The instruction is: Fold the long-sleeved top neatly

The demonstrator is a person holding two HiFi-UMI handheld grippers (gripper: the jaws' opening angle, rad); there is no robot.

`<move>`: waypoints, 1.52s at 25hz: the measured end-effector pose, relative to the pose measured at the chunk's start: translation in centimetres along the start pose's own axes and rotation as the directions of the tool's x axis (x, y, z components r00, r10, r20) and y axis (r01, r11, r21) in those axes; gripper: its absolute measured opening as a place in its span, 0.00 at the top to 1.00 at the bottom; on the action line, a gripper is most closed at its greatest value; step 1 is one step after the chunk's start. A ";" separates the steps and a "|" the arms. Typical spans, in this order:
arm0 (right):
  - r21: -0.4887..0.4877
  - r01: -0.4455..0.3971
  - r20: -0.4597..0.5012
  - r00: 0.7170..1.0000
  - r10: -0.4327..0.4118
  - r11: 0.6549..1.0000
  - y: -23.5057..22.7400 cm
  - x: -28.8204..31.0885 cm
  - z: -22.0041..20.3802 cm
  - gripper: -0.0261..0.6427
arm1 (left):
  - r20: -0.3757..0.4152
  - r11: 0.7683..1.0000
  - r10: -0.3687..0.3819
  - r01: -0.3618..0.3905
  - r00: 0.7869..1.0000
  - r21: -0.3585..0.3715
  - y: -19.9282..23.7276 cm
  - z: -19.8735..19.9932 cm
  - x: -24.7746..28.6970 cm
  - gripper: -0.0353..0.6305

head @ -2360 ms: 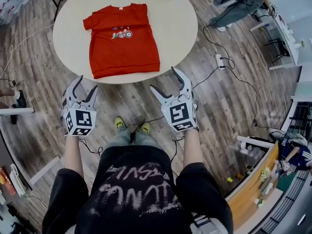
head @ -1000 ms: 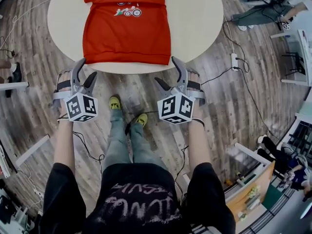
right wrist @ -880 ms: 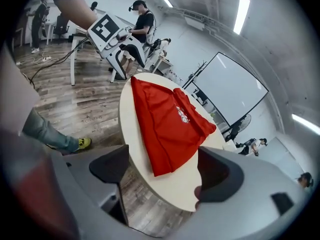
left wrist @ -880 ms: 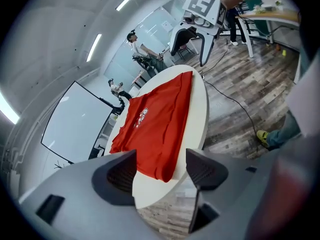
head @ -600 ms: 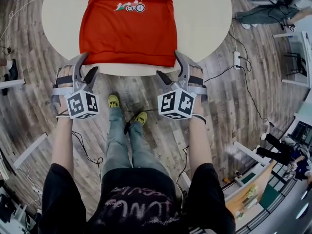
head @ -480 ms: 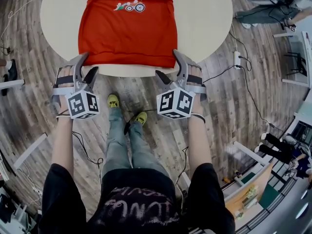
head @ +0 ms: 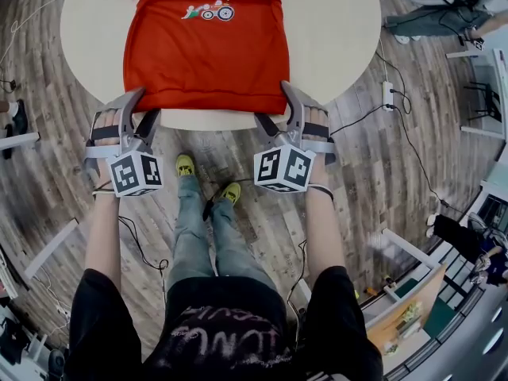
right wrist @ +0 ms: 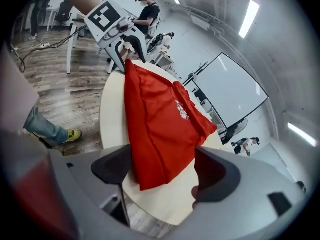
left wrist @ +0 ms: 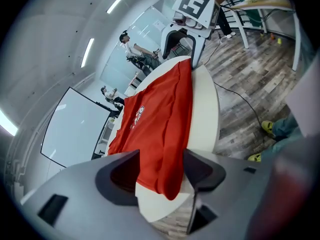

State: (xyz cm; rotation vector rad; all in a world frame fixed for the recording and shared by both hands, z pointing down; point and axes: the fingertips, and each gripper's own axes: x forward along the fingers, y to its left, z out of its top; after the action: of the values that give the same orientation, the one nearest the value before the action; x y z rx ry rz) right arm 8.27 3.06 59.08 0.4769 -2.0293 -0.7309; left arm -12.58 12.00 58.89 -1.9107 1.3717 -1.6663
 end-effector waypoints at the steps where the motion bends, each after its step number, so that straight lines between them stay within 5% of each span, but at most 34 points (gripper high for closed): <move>1: -0.001 0.005 0.001 1.000 -0.005 1.000 -0.1 0.1 0.1 0.37 | 0.001 1.000 -0.001 0.001 1.000 0.003 0.0 0.0 0.0 0.53; 11: -0.023 -0.026 0.019 0.999 0.026 0.999 0.2 1.5 0.9 0.48 | 0.007 0.999 -0.023 0.022 1.000 0.025 0.0 0.3 0.5 0.70; 21: -0.003 -0.102 0.009 0.995 0.102 0.995 1.9 1.9 0.6 0.88 | 0.015 0.998 -0.060 0.060 0.998 0.031 -0.1 0.4 0.7 0.89; 38: 0.039 -0.207 0.014 0.978 0.207 0.978 2.5 -0.8 1.2 0.91 | 0.018 0.986 -0.163 0.163 0.986 0.022 -1.2 0.6 -1.7 0.91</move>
State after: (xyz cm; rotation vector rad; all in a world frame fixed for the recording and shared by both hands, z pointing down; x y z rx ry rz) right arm 7.48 5.81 59.74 0.2796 -2.0689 -0.5674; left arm -11.28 13.75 58.47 -2.0718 1.2153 -1.7219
